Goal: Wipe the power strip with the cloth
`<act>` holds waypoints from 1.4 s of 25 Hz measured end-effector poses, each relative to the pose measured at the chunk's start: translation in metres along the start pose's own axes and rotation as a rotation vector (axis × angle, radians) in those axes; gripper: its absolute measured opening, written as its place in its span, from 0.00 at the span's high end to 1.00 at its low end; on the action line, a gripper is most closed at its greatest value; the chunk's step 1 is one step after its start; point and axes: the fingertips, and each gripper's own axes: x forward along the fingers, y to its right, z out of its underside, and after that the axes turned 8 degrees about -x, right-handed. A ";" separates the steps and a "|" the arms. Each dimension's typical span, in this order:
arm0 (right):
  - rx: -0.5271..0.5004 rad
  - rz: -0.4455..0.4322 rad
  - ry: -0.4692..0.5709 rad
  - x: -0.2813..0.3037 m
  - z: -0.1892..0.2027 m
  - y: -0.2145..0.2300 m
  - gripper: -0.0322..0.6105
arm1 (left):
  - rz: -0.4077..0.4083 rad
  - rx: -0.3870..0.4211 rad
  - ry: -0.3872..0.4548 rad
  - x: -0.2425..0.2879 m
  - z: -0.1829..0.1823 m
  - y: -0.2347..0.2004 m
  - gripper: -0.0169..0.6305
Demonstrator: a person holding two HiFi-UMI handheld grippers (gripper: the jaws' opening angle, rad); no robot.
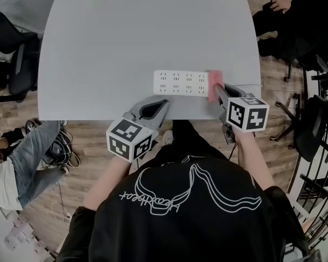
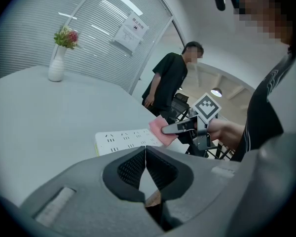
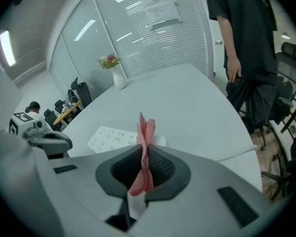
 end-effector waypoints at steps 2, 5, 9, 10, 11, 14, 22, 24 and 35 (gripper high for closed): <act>-0.025 -0.025 0.018 -0.001 -0.009 -0.013 0.89 | -0.014 -0.011 0.008 -0.005 0.002 -0.003 0.95; -0.079 -0.068 0.043 0.002 -0.024 -0.036 0.89 | -0.042 -0.032 0.024 -0.014 0.007 -0.010 0.95; -0.125 -0.128 0.048 0.016 -0.036 -0.064 0.89 | -0.075 -0.055 0.043 -0.025 0.010 -0.016 0.95; -0.140 -0.139 0.046 0.021 -0.037 -0.071 0.89 | -0.082 -0.059 0.046 -0.028 0.011 -0.018 0.95; -0.153 -0.149 0.044 0.025 -0.038 -0.078 0.89 | -0.089 -0.064 0.050 -0.031 0.013 -0.021 0.95; -0.181 -0.185 0.032 0.039 -0.039 -0.099 0.89 | -0.114 -0.085 0.061 -0.040 0.017 -0.031 0.95; -0.284 -0.258 0.012 0.066 -0.041 -0.150 0.89 | -0.161 -0.125 0.085 -0.064 0.023 -0.050 0.95; -0.303 -0.266 0.004 0.073 -0.041 -0.159 0.89 | -0.176 -0.136 0.088 -0.071 0.026 -0.056 0.95; -0.349 -0.253 -0.028 0.091 -0.036 -0.170 0.89 | -0.200 -0.166 0.098 -0.080 0.032 -0.066 0.95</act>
